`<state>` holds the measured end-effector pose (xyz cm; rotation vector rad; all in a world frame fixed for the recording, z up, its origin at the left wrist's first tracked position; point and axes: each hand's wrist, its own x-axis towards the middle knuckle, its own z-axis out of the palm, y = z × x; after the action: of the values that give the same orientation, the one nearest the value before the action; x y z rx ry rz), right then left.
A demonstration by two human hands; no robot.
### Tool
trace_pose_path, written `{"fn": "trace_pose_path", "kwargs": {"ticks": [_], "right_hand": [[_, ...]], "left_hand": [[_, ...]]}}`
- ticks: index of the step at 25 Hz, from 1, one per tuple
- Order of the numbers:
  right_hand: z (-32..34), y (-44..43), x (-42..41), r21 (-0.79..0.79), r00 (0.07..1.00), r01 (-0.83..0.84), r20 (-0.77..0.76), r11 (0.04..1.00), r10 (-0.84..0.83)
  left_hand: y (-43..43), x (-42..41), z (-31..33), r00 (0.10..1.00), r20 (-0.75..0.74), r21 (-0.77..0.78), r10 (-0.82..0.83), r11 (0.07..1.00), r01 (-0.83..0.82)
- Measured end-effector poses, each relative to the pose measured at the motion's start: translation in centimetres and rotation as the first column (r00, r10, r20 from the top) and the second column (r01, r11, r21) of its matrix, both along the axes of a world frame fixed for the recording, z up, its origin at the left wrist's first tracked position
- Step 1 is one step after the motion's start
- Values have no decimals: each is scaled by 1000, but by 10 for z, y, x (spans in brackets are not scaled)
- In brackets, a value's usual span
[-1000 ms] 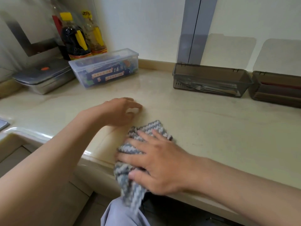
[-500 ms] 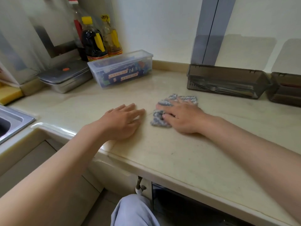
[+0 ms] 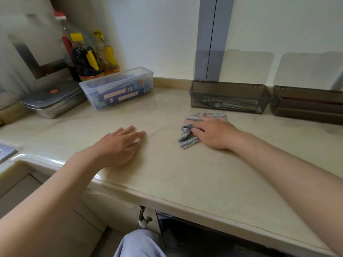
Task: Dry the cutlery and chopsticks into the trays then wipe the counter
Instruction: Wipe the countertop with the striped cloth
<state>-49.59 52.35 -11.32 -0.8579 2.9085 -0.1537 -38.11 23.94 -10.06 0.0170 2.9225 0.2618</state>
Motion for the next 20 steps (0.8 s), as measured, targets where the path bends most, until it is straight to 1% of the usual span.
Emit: {"fn": "trace_pose_path", "kwargs": {"ticks": [1, 2, 3, 6, 8, 10, 12, 13, 15, 17, 18, 20], "right_hand": [[-1, 4, -5, 32, 1000, 21, 18, 999, -22], [-2, 4, 0, 46, 999, 6, 32, 999, -8], [0, 3, 14, 46, 998, -37, 47, 998, 35], [10, 14, 90, 23, 969, -242, 55, 970, 241], [10, 38, 133, 21, 946, -318, 74, 948, 316], [9, 60, 147, 15, 945, -317, 91, 948, 314], [10, 77, 129, -19, 968, -247, 33, 969, 248], [10, 91, 108, -54, 985, -170, 4, 984, 170], [9, 134, 58, -97, 999, 35, 4, 995, -35], [7, 177, 23, -20, 979, 206, 14, 978, -206], [5, 189, 18, 17, 970, 244, 20, 970, -244], [2, 190, 32, 20, 973, 229, 28, 973, -230]], "left_hand": [[3, 0, 2, 1000, -8, 10, 3, 1000, -3], [7, -2, 4, 1000, -29, 19, -2, 1000, 3], [14, -5, 6, 999, -49, 24, -14, 1000, 15], [48, -20, 4, 995, -58, -5, -80, 997, 80], [80, -31, 3, 983, -46, 7, -180, 983, 181], [110, -43, -2, 957, -15, -25, -288, 957, 288], [133, -52, -6, 943, -15, -59, -333, 941, 332], [142, -52, -4, 945, -28, -46, -326, 945, 325], [153, -47, 1, 959, -47, 22, -281, 959, 282], [154, -46, 1, 961, -54, 23, -270, 962, 271], [152, -47, 0, 963, -45, 32, -266, 963, 267], [151, -48, 2, 967, -41, 50, -253, 966, 255]]}}
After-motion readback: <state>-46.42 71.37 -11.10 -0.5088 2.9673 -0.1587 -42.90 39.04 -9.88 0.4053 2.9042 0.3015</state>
